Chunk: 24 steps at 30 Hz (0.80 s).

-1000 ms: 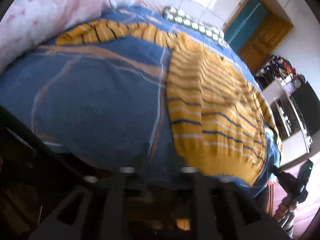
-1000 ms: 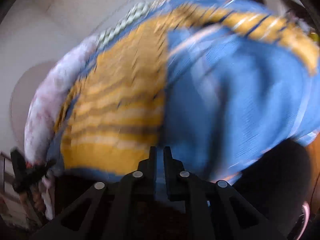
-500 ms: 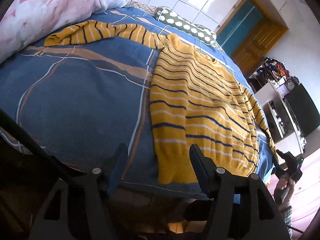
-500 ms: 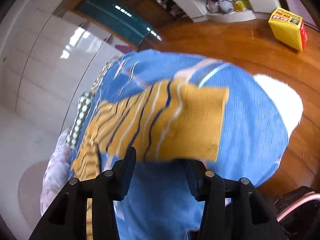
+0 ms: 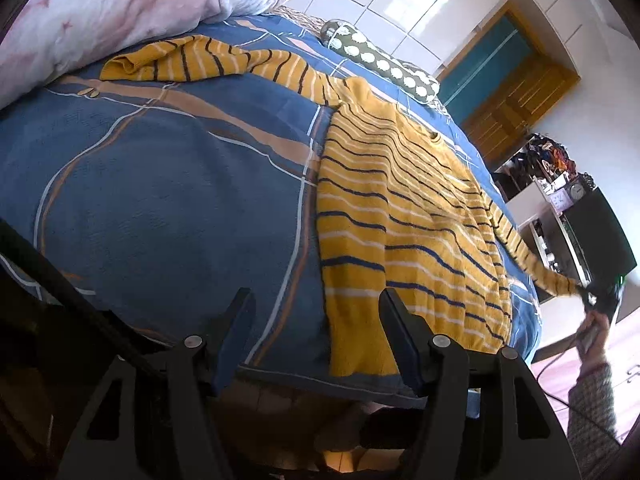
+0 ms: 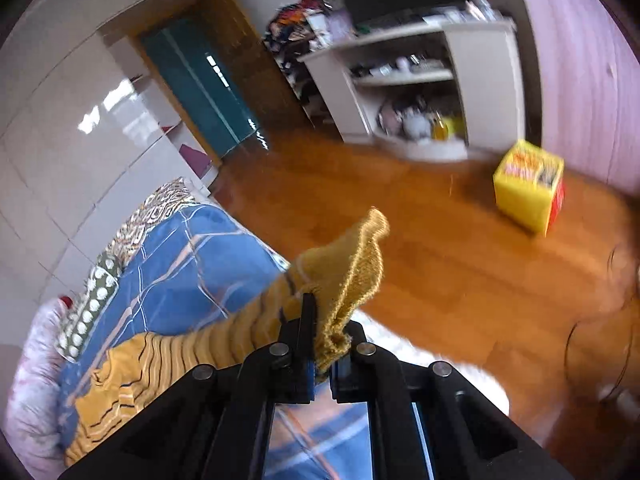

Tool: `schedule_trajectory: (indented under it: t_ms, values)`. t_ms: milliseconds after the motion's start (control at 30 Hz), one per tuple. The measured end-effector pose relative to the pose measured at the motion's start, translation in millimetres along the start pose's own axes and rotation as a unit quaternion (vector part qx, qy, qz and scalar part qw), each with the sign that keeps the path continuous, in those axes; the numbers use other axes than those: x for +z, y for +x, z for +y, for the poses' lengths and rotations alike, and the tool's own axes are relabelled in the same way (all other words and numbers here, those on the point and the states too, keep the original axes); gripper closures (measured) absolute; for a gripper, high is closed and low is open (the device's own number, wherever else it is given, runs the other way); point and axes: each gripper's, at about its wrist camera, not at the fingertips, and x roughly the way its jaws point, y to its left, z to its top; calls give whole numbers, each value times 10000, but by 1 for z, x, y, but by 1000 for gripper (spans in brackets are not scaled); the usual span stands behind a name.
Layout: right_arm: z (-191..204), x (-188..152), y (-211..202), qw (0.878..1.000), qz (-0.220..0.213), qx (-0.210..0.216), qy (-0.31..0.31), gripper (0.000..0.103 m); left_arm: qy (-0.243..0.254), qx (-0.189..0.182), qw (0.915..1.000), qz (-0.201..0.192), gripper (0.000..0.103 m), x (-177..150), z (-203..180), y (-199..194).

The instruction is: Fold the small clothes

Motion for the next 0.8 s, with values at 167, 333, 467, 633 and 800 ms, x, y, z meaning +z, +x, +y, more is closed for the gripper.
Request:
schedule_trajectory:
  t_ms: [167, 333, 467, 633, 800]
  values:
    - [127, -24, 19, 9918, 360, 581, -1084, 97, -25, -52, 10000, -50, 40, 1, 7, -3]
    - [277, -99, 40, 9587, 1026, 1583, -2127, 97, 6, -120, 9999, -102, 39, 1, 15, -5]
    - [386, -179, 48, 9143, 1598, 2340, -2893, 97, 8, -152, 9998, -111, 39, 0, 25, -6]
    - [468, -275, 65, 8660, 2148, 2507, -3756, 97, -132, -223, 9996, -149, 39, -2, 42, -13]
    - [500, -333, 95, 8383, 2544, 2252, -4264, 89, -308, -324, 9987, -254, 39, -4, 61, -25]
